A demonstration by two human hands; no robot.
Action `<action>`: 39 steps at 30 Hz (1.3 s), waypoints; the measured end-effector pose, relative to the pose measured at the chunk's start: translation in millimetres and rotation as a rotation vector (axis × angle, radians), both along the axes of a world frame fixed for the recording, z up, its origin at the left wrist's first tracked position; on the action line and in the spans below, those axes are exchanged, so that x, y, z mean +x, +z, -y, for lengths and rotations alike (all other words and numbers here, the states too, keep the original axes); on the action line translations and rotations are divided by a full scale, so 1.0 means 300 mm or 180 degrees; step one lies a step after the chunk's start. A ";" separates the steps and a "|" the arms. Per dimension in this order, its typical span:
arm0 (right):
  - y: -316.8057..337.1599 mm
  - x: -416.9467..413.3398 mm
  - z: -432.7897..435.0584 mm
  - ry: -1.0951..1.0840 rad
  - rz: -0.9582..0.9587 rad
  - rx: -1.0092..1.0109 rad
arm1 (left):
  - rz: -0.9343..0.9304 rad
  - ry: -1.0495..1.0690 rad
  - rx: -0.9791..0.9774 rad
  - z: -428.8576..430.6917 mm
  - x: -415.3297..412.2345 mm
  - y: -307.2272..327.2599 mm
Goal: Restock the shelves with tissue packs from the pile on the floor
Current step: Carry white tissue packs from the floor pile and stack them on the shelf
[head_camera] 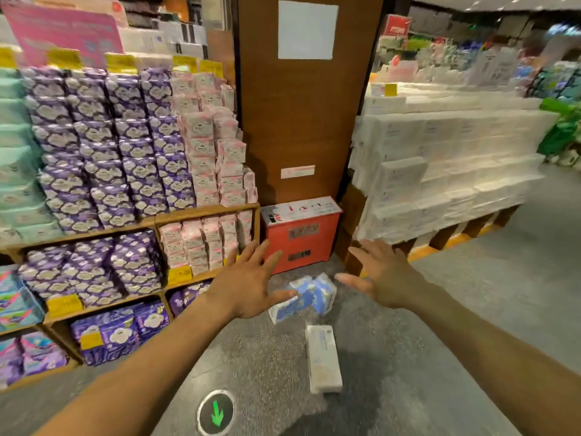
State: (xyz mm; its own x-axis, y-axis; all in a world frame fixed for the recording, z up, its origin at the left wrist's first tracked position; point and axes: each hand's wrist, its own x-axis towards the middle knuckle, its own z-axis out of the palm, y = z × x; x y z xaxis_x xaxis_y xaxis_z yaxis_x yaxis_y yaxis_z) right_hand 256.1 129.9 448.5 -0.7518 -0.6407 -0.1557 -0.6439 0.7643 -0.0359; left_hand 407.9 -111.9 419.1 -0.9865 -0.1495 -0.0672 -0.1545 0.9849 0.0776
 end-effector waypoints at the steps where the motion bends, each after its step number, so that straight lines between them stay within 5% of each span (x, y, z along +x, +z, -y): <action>1: -0.009 -0.111 0.046 0.0127 0.0016 0.0063 | -0.0020 0.0068 0.0012 0.022 -0.088 -0.007; 11: -0.227 -1.081 0.503 0.2213 -0.0124 0.0461 | -0.0160 0.2374 0.0035 -0.015 -0.635 -0.302; 23: -0.463 -1.504 0.497 0.3598 -0.0039 0.0387 | 0.0407 0.4008 0.0586 -0.531 -0.952 -0.518; 31: -1.116 -1.683 0.457 0.3965 0.0226 0.0686 | 0.0203 0.4657 0.0794 -0.731 -1.166 -1.089; 39: -2.182 -1.842 0.569 0.4165 0.0681 0.0729 | 0.0176 0.5165 0.0801 -0.710 -1.368 -2.049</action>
